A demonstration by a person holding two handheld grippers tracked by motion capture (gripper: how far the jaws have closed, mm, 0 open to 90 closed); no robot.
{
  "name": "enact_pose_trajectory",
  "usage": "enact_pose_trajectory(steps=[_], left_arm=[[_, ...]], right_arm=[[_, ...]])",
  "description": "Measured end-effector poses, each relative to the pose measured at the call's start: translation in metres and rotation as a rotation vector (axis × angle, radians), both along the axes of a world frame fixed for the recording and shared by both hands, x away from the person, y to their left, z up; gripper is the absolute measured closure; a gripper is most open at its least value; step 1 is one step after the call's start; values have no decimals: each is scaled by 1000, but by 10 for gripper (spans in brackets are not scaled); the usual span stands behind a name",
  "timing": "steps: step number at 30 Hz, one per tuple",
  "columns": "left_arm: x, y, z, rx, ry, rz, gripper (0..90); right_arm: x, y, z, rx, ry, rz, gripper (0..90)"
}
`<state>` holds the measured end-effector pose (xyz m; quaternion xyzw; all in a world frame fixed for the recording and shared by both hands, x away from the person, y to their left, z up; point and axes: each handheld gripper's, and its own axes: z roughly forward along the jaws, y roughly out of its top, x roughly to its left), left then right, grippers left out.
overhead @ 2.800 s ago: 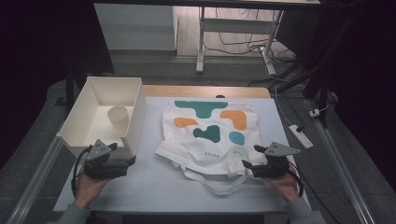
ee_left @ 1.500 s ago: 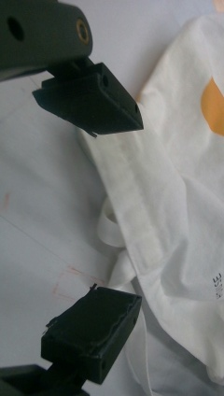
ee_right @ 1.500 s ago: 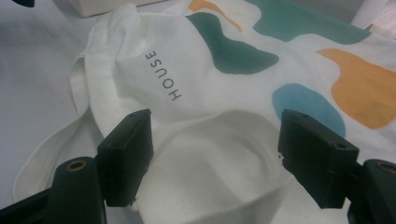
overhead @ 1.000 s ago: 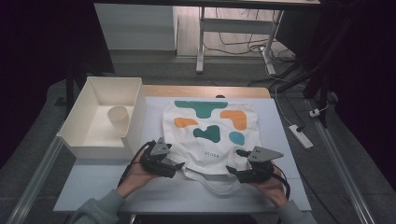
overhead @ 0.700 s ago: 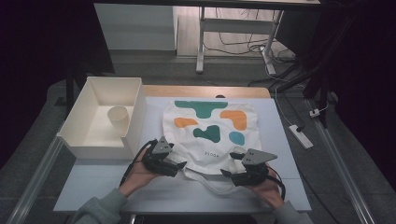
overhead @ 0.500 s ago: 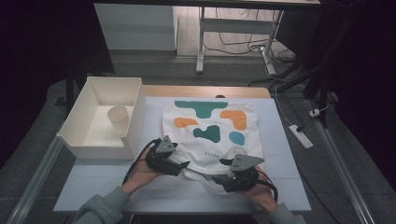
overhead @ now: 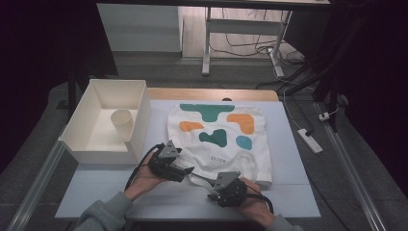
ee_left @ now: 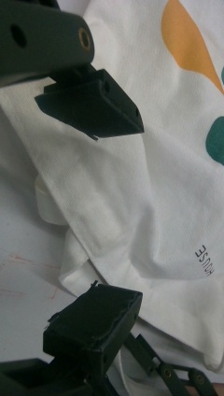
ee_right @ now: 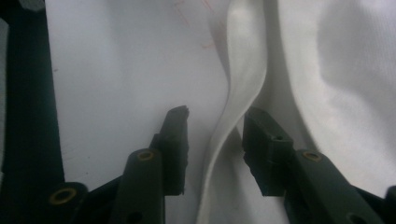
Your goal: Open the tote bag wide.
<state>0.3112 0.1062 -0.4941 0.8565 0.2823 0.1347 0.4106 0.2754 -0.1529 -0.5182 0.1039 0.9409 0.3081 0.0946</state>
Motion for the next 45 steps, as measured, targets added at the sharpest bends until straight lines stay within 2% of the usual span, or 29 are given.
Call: enact_pose_trajectory(steps=[1,3,5,8,10,11,12,13,14,19,22,26,31,33,34,35,38,42,43,45], left_arm=[[0,0,0,-5,1,5,180],[0,1,1,-7,1,5,181],[1,0,0,-7,1,3,182],[0,1,0,-3,1,2,182],[0,2,1,-4,-1,3,182],[-1,4,2,-10,-6,4,185],[-1,6,4,-19,-8,3,185],[-1,8,5,-34,-6,7,190],[0,10,6,-49,-5,13,192],[0,10,5,-44,-4,13,192],[0,9,5,-45,-5,14,191],[0,11,6,-42,-10,20,191],[1,10,4,-37,-5,27,192],[2,8,2,-28,-1,26,192],[2,8,2,-28,-1,26,193],[3,6,1,-23,1,24,193],[3,5,1,-16,-1,24,195],[3,5,1,-18,-1,27,197],[3,5,1,-20,0,27,197],[3,5,1,-19,1,28,198]], right_arm=[[1,-2,0,1,18,-2,719],[-1,-2,1,-17,-4,5,859],[-2,-2,2,-24,-20,11,875],[-6,0,19,4,-75,44,882],[-6,-1,24,22,-89,43,882],[-1,-7,39,70,-145,8,881],[-1,-7,39,70,-145,8,881],[9,-14,52,106,-205,-38,882],[15,-17,58,124,-224,-61,881],[50,-22,78,164,-287,-127,881],[69,-18,82,176,-272,-147,882],[95,-16,79,207,-239,-179,882],[117,-23,72,227,-188,-229,880],[126,-27,66,237,-151,-254,880],[126,-27,66,237,-151,-254,880],[134,-31,59,234,-123,-278,878],[145,-34,48,224,-79,-297,878],[151,-33,37,189,-53,-301,876],[153,-32,31,166,-49,-299,873],[157,-33,21,151,-14,-307,865]])
